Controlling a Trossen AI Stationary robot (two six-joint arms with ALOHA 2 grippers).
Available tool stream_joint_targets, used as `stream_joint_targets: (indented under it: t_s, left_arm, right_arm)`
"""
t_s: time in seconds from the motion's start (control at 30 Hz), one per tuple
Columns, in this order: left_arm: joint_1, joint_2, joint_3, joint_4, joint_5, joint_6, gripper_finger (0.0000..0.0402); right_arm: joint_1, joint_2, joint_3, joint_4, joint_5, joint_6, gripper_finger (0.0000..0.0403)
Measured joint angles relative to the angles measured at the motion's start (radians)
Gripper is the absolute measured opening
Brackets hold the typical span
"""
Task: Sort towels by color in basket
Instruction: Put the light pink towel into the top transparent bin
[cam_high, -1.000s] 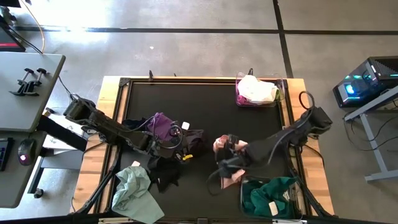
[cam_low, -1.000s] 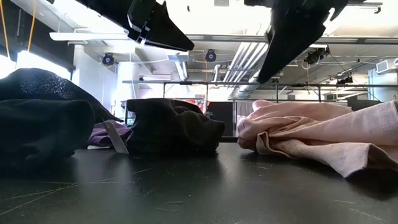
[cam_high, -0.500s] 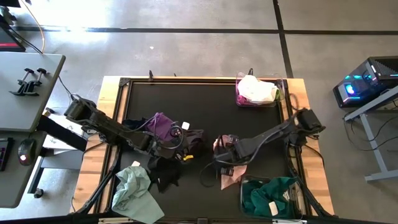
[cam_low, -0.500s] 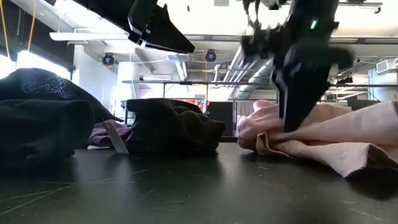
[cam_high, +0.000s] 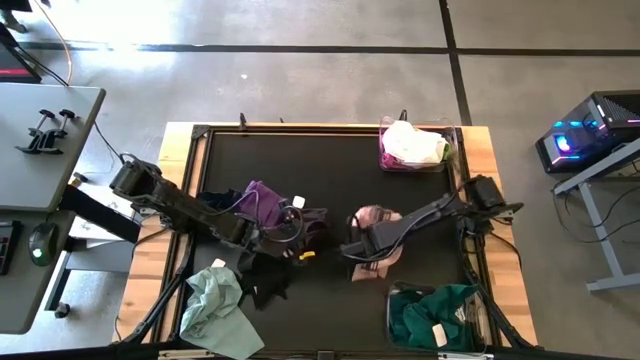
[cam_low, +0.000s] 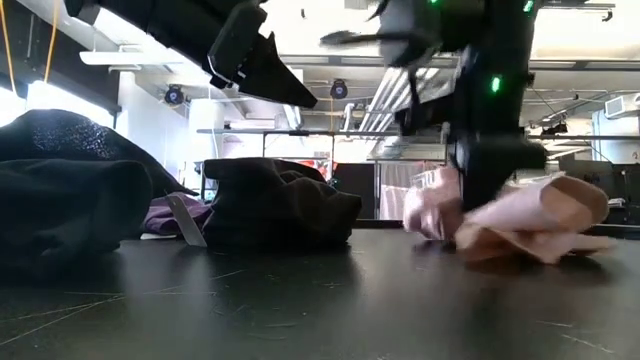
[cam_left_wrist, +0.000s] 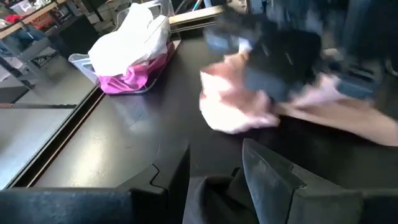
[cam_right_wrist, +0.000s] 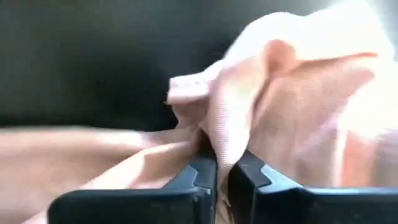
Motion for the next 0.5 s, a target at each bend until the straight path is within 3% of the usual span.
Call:
stream_joint_targets:
  t_s: [0.1, 0.2, 0.33, 0.5]
  left_arm:
    - [0.0, 0.021, 0.0, 0.0, 0.003, -0.01, 0.0133]
    - [0.0, 0.038, 0.0, 0.007, 0.005, -0.018, 0.0133]
    - [0.005, 0.064, 0.0, 0.025, 0.005, 0.004, 0.0133]
    - [0.007, 0.093, 0.0, 0.111, 0.019, 0.047, 0.0133]
  right_arm:
    - [0.04, -0.091, 0.004, -0.142, 0.117, 0.095, 0.0012]
    - [0.096, -0.191, 0.002, -0.266, 0.166, 0.203, 0.0005]
    - [0.161, -0.368, 0.003, -0.361, 0.209, 0.311, 0.0005]
    - [0.155, -0.583, 0.004, -0.415, 0.366, 0.381, 0.0004]
